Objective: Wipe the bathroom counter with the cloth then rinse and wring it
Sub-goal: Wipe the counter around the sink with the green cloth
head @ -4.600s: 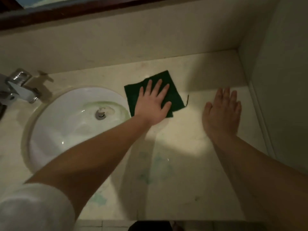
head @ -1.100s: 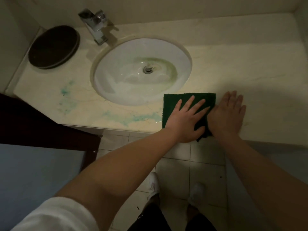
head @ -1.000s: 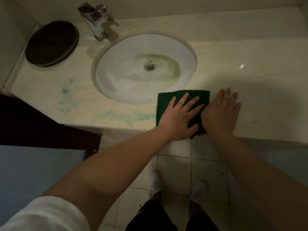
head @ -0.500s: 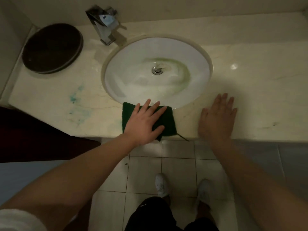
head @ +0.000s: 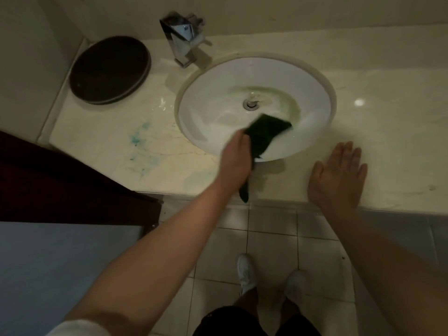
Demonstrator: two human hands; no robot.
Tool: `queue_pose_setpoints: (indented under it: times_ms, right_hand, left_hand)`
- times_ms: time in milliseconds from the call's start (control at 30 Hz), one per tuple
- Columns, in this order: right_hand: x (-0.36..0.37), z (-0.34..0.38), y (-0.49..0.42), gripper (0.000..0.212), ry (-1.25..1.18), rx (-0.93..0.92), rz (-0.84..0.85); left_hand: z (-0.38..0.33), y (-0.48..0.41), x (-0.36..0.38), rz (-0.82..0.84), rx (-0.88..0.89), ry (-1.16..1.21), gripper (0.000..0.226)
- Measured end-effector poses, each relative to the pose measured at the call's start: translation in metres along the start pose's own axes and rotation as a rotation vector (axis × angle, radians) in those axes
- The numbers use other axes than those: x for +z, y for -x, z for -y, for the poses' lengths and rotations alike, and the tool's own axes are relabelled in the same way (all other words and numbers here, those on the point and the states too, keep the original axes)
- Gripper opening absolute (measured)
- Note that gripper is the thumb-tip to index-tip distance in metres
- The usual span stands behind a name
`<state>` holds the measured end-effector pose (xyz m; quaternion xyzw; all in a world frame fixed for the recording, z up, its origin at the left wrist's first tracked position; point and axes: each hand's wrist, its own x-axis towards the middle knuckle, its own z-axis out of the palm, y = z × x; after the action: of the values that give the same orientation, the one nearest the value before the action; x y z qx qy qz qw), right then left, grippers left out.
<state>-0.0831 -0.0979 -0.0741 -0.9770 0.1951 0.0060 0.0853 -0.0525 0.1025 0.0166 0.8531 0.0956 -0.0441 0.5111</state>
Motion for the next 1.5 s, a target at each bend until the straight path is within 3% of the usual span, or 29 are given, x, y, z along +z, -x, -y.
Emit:
queue_pose_setpoints:
  times_ms: [167, 267, 333, 400, 467, 533, 600, 767, 867, 1000, 1067, 1133, 1300, 1400, 1500]
  right_hand:
    - [-0.001, 0.0, 0.0, 0.069, 0.001, 0.001, -0.001]
    - [0.0, 0.0, -0.001, 0.069, 0.013, 0.003, 0.008]
    - [-0.001, 0.0, -0.001, 0.069, 0.011, 0.003, 0.02]
    - [-0.001, 0.0, -0.001, 0.069, 0.011, 0.001, 0.025]
    - [-0.001, 0.0, -0.002, 0.069, 0.005, 0.008, 0.026]
    - [0.0, 0.0, -0.002, 0.069, 0.008, 0.014, 0.031]
    - [0.001, 0.0, -0.003, 0.07, 0.016, 0.011, 0.033]
    - [0.0, 0.001, -0.002, 0.069, 0.019, 0.012, 0.036]
    - [0.0, -0.001, -0.002, 0.069, 0.022, -0.002, 0.053]
    - [0.0, -0.011, -0.003, 0.065, 0.011, -0.079, 0.068]
    - [-0.002, -0.019, -0.004, 0.064, 0.007, -0.129, 0.068]
    - [-0.004, -0.026, -0.003, 0.062, -0.009, -0.153, 0.064]
    - [-0.004, -0.026, -0.005, 0.065, 0.006, -0.16, 0.049]
    - [-0.002, -0.027, -0.008, 0.067, 0.023, -0.158, 0.097]
    - [-0.012, -0.049, -0.022, 0.067, 0.072, -0.352, 0.121]
  left_hand:
    - [0.013, 0.002, -0.096, -0.189, -0.09, 0.38, 0.029]
    - [0.028, 0.005, -0.128, -0.207, -0.075, 0.423, 0.029]
    - [0.043, 0.008, -0.122, -0.142, -0.062, 0.251, 0.033]
    - [0.062, 0.012, -0.101, 0.024, -0.051, 0.02, 0.037]
    - [0.087, 0.015, -0.075, 0.207, 0.074, -0.392, 0.045]
    - [0.109, 0.012, -0.057, 0.234, 0.188, -0.713, 0.055]
    - [0.115, 0.009, -0.049, 0.191, 0.214, -0.859, 0.062]
    - [0.102, 0.014, -0.022, 0.165, 0.218, -0.942, 0.06]
    - [0.074, 0.031, 0.038, 0.221, 0.259, -1.024, 0.062]
    - [0.044, 0.045, 0.098, 0.316, 0.358, -0.898, 0.062]
    - [0.048, 0.041, 0.087, 0.372, 0.431, -0.929, 0.061]
    - [0.062, 0.028, 0.054, 0.308, 0.444, -1.016, 0.059]
    - [0.116, 0.013, -0.046, 0.143, 0.218, -1.03, 0.061]
    - [0.111, 0.013, -0.031, 0.057, 0.121, -1.026, 0.062]
    - [0.081, 0.014, 0.024, 0.077, 0.166, -1.017, 0.061]
